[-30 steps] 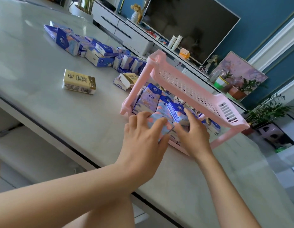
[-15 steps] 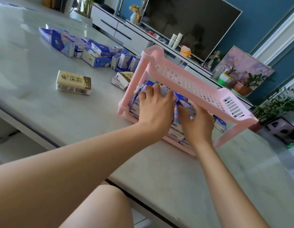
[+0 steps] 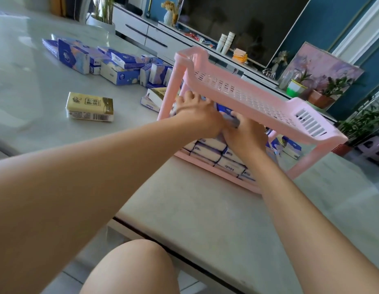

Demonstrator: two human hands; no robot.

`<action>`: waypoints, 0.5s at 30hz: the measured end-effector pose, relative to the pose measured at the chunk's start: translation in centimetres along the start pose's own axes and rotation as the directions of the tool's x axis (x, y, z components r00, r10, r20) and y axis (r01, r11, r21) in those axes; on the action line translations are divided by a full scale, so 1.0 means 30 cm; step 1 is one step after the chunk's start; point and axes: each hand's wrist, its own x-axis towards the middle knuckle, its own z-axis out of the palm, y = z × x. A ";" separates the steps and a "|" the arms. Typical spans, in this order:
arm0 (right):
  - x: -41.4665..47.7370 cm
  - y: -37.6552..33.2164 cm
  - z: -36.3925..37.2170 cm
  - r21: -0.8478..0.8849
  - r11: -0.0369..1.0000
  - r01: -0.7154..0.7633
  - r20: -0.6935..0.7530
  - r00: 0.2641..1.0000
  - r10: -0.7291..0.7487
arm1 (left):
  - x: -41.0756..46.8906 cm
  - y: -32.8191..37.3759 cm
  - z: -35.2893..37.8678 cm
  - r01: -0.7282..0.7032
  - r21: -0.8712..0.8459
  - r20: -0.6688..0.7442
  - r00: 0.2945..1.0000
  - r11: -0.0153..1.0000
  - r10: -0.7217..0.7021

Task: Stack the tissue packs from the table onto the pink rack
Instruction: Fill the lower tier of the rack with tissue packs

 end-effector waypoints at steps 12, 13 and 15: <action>-0.054 0.012 -0.063 -0.009 0.985 0.170 0.100 0.981 -0.168 | -0.095 -0.078 -0.016 -0.297 0.214 -0.009 0.952 0.930 0.306; -0.052 0.006 -0.065 0.002 0.988 0.154 0.117 0.981 -0.154 | -0.094 -0.082 -0.019 -0.290 0.239 -0.010 0.954 0.927 0.301; -0.041 0.003 -0.063 0.014 0.994 0.110 0.164 0.980 -0.111 | -0.091 -0.086 -0.025 -0.264 0.257 0.003 0.962 0.929 0.273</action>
